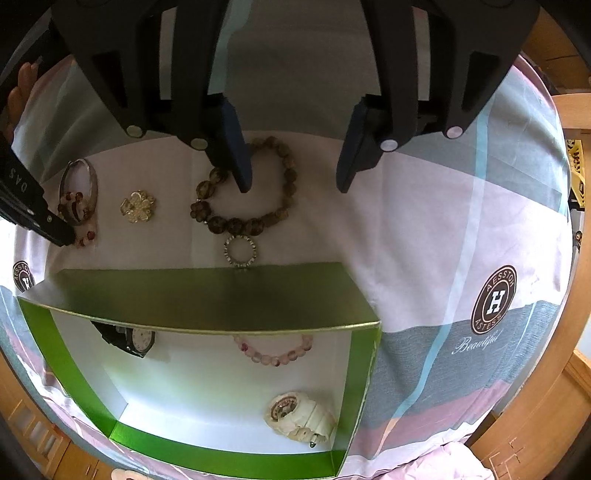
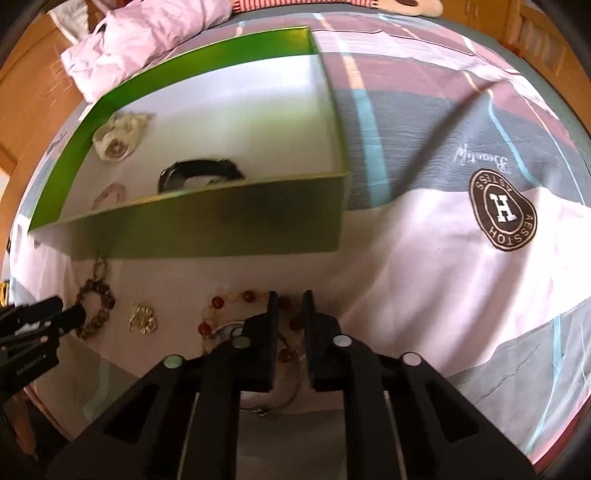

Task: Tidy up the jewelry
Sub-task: 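Grasp the brown bead bracelet with the left tool while the right tool grasps the red-bead bracelet, then carry both bead bracelets up over the green box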

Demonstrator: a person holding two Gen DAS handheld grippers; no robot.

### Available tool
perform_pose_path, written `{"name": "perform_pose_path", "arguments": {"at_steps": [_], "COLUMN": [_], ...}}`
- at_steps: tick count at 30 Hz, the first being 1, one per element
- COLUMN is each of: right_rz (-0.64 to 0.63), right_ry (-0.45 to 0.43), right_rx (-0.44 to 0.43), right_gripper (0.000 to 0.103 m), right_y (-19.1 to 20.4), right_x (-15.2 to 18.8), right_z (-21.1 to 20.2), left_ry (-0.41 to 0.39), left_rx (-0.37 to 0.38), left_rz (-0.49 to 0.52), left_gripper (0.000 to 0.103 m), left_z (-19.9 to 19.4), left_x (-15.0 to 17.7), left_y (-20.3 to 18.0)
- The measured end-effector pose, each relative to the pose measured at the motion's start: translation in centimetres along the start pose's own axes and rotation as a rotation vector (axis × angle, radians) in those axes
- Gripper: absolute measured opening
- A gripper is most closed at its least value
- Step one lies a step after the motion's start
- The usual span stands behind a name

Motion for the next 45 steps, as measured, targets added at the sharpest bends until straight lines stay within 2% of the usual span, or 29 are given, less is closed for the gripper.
{"name": "perform_pose_path", "arguments": {"at_steps": [3,13,18,20,22,28,45], "right_rz": [-0.007,0.036,0.036,0.043,0.047,0.044,0.043], "right_ry": [-0.029,-0.208,-0.17,-0.151,-0.141,-0.123,-0.105], "right_rx": [0.005,-0.019,-0.006,-0.004,-0.007,-0.006,-0.003], "right_gripper": [0.007,0.007,0.007,0.007,0.007,0.007,0.007], "right_y": [0.0,-0.9,-1.1,-1.3,-1.1,-1.0,-1.0], "right_x": [0.0,-1.0,-1.0,-0.9,-1.1,-1.0,-0.9], "right_z": [-0.7,-4.9,-3.8,-3.5,-2.9,-2.5,-1.9], "left_ry": [0.0,0.001,0.0,0.001,0.008,0.002,-0.039], "left_rx": [-0.001,-0.001,-0.006,-0.006,-0.006,-0.007,0.007], "left_rz": [0.002,0.018,0.024,0.027,0.029,0.028,0.006], "left_gripper": [0.048,0.049,0.048,0.033,0.024,0.008,0.008], "left_z": [0.1,0.0,-0.1,0.0,0.0,0.0,-1.9], "left_x": [0.0,0.2,0.3,0.4,0.6,0.8,0.7], "left_y": [0.0,-0.4,-0.7,-0.9,-0.8,-1.1,-0.7]}}
Point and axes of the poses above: each gripper's, at about its wrist camera, not at the fingertips, and z roughly the way its jaws point, y to its left, x to its underside, the point moved 2 cm from there along z, roughly the way its jaws point, and after that the axes turned 13 degrees about -z, right-handed, at the moved point
